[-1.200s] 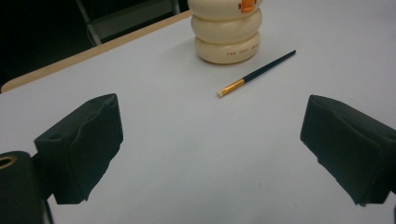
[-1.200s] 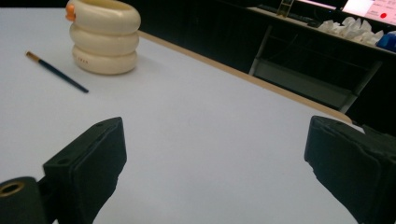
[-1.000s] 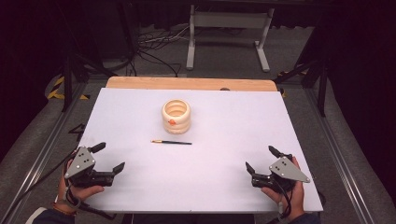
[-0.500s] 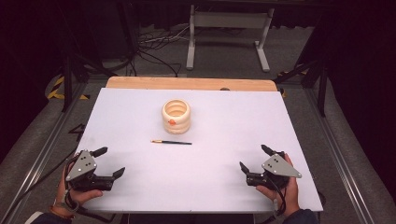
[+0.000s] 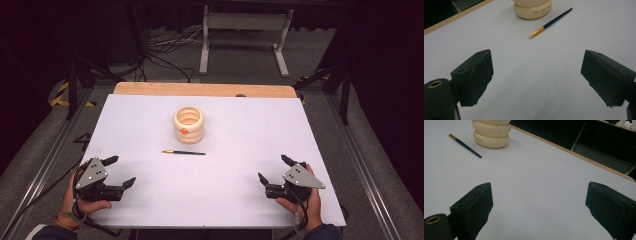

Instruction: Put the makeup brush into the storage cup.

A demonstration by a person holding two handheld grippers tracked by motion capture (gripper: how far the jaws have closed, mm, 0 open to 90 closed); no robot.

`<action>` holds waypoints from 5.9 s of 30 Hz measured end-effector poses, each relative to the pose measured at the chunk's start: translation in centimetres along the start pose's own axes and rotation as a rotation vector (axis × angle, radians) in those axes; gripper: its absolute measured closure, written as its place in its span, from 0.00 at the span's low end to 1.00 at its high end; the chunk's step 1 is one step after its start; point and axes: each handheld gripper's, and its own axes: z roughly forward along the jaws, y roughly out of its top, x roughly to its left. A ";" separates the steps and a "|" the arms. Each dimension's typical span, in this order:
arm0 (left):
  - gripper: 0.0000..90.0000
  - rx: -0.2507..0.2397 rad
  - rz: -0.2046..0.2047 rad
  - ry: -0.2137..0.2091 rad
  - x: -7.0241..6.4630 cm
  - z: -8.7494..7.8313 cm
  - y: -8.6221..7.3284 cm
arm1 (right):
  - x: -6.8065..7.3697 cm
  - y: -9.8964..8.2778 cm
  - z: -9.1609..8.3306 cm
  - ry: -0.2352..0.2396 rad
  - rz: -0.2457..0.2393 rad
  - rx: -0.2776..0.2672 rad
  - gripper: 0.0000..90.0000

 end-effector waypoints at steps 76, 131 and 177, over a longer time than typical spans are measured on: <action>0.92 0.758 0.629 -0.235 -1.8 17.7 11.3 | -0.1 -0.4 0.3 0.021 0.009 0.058 0.12; 0.93 0.912 0.436 -0.307 -1.7 17.7 12.2 | 0.8 0.2 0.2 0.056 -0.040 0.045 0.16; 0.93 0.750 0.562 -0.404 -10.4 15.4 19.3 | 16.0 5.7 6.5 -0.105 -0.842 0.017 0.56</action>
